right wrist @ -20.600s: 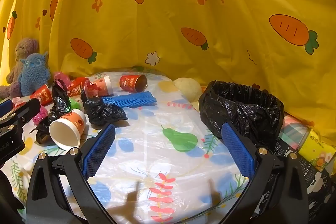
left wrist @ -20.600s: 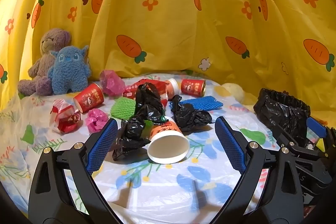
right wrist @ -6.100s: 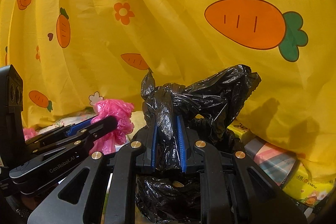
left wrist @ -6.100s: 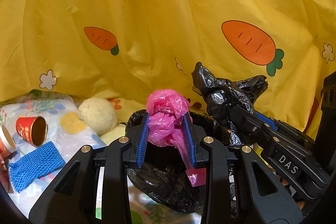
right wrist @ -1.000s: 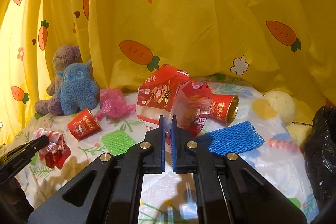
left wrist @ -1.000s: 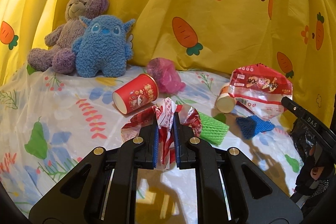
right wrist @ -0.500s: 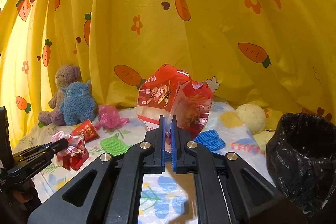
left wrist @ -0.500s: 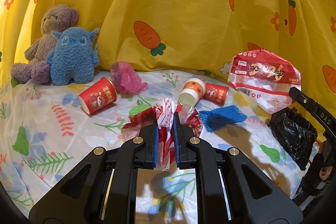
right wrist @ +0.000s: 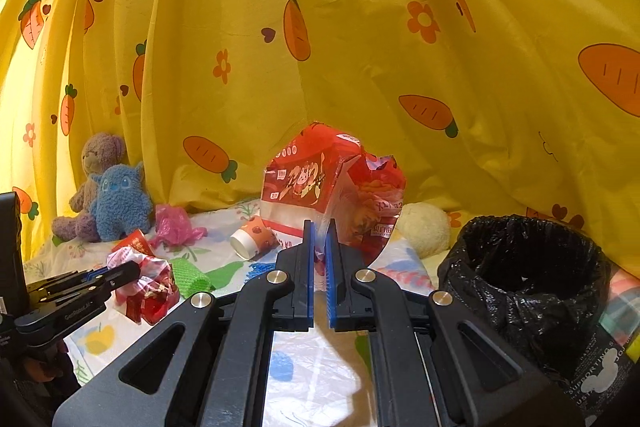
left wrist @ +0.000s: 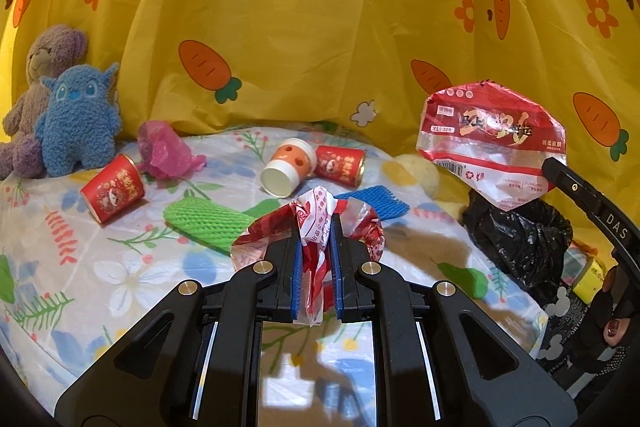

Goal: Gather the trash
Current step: 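Carry the wrapper and red box over the bin and open both grippers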

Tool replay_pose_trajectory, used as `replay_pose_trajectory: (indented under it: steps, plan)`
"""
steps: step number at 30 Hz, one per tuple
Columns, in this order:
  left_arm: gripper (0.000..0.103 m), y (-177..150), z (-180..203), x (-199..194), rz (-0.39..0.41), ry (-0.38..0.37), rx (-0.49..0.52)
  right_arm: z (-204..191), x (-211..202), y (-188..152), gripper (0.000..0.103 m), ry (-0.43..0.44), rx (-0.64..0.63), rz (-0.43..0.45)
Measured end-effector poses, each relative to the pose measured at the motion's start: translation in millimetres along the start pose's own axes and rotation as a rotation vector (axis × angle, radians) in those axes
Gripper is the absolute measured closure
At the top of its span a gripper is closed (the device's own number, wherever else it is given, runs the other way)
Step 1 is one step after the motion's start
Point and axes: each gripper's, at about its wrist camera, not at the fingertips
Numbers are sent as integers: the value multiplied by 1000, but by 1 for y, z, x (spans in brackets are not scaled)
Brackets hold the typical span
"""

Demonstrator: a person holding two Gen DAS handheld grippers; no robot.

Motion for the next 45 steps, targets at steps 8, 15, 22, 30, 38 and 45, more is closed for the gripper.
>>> replay_pose_trajectory:
  steps: [8, 15, 22, 30, 38, 45]
  plan:
    - [92, 18, 61, 35, -7, -142, 84, 44, -8, 5, 97, -125, 13, 30]
    - [92, 39, 120, 69, -6, -283, 150, 99, -2, 8, 97, -296, 48, 21]
    - [92, 51, 166, 104, -15, -402, 184, 134, 14, 2, 97, -404, 45, -21]
    - [92, 55, 197, 147, -48, -497, 187, 154, 31, 1, 97, -440, 51, -72]
    - [92, 54, 214, 173, -50, -546, 203, 162, 43, -1, 97, -442, 68, -100]
    - [92, 50, 209, 190, -79, -575, 165, 161, 54, 0, 97, -425, 78, -116]
Point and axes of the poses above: each gripper's, at about its wrist camera, not at the fingertips, and x roughly the way its jaws point, z to its right, y to its top, and after that the axes turned 15 degrees about -y, right-handed
